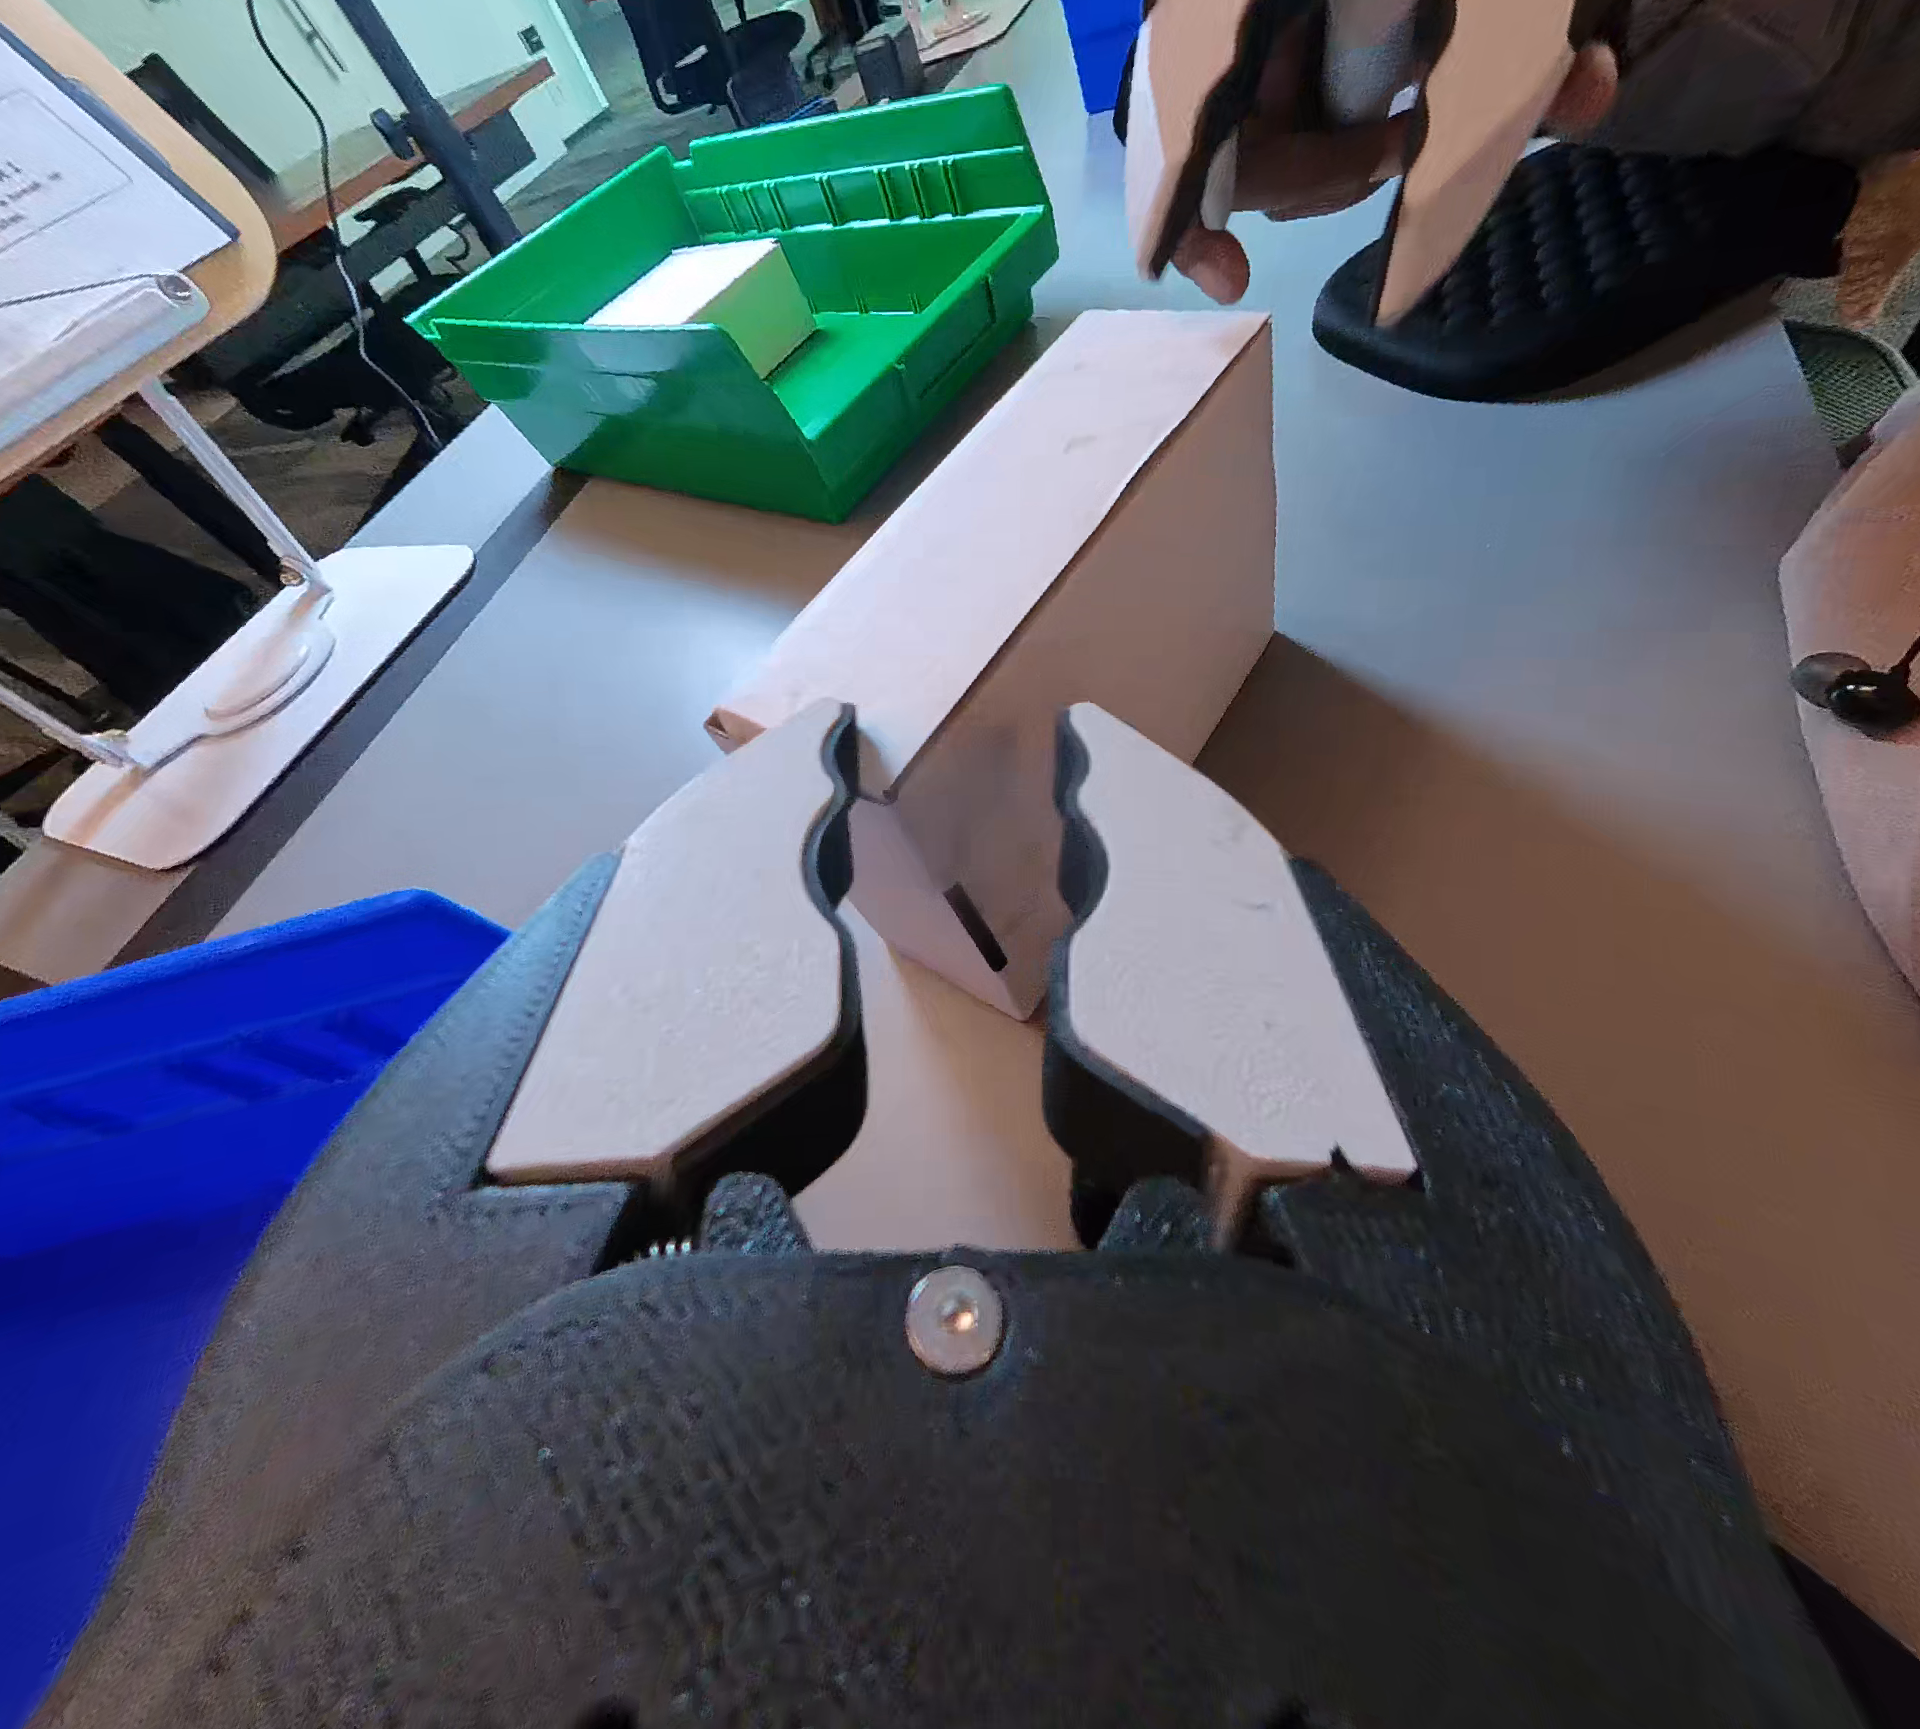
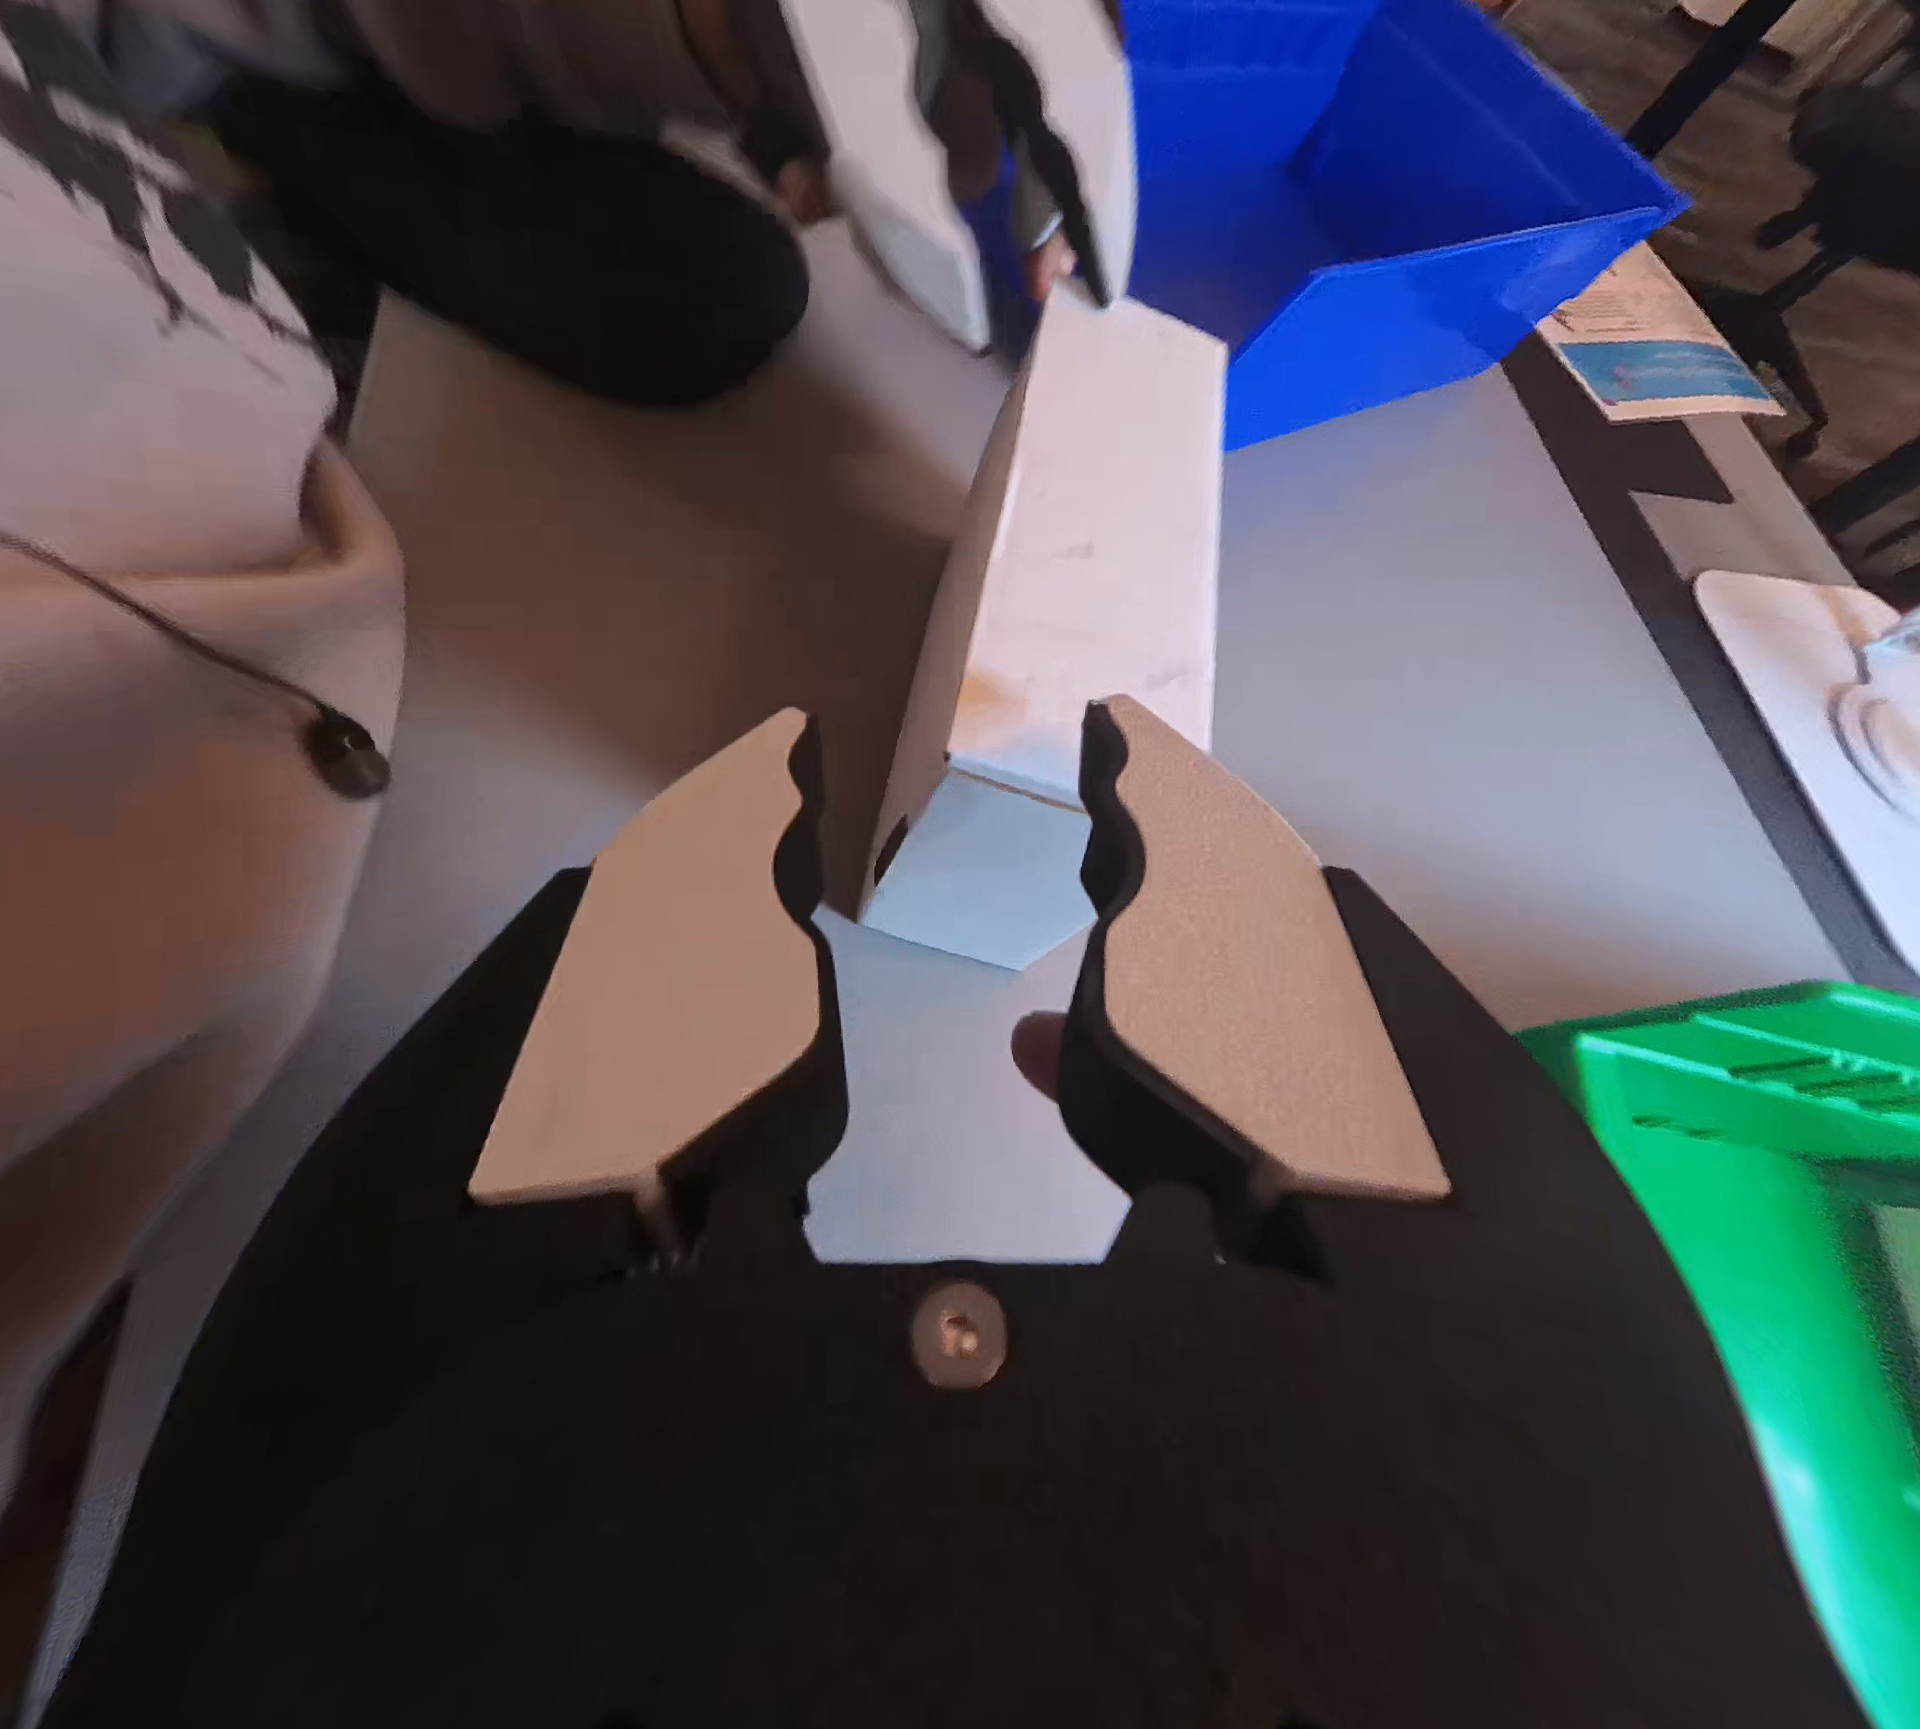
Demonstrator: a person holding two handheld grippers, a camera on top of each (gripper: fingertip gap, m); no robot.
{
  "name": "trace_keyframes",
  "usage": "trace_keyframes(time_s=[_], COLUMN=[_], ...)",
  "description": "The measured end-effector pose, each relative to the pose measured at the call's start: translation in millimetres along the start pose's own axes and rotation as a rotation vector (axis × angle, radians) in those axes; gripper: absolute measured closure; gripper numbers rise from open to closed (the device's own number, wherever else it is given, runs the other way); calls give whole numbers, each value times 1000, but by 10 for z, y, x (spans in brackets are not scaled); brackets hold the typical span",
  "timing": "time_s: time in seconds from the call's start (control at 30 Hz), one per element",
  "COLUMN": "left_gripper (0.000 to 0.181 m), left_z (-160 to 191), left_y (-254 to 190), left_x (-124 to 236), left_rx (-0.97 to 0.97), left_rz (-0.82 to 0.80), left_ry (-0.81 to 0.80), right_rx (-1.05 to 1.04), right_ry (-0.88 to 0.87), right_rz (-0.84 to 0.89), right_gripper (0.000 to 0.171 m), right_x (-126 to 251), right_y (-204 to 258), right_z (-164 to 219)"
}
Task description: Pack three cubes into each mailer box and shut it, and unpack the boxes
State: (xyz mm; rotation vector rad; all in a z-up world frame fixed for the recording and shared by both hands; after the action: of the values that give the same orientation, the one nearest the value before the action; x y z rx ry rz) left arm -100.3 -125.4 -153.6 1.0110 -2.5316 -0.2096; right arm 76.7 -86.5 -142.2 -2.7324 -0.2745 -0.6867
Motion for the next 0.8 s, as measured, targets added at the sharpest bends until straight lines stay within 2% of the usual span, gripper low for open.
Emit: trace_keyframes(time_s=[0.03,0.1,0.2,0.3,0.37,0.43,0.63,0.8], left_gripper=[136,130,130,126,118,110,110,99], left_z=[8,-17,-40,-20,8,29,26,50], left_y=[6,45,158,192,183,170,222,173], left_x=[15,63,120,155,171,188,151,-33], left_rx=[9,87,176,185,250,344,706,1030], left_rz=[-7,22,30,19,50,104,227,347], left_ry=[-1,-38,-81,-89,-85,-107,-178,-208], right_rx=[-56,-149,-188,-182,-66,96,748,1045], right_ry=[-38,-41,61,134,113,78,73,48], right_rz=[14,78,105,119,128,213,494,542], right_gripper=[122,111,87,96,103,109,109,109], right_x=[41,74,-97,-300,-314,-277,-136,-41], right_y=[-53,-188,-219,-197,-200,-240,-218,-150], right_z=[-29,-22,92,193,153,85,46,68])
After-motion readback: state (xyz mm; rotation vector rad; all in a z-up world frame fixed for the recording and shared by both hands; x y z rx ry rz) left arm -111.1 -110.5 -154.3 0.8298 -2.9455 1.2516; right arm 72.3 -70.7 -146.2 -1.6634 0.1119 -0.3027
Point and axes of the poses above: each gripper's, where its closed fingertips meet, x back along the fingers, z out of its underside, y = z × x across the jaws, the point moved 4 cm from there along x, back along the fingers
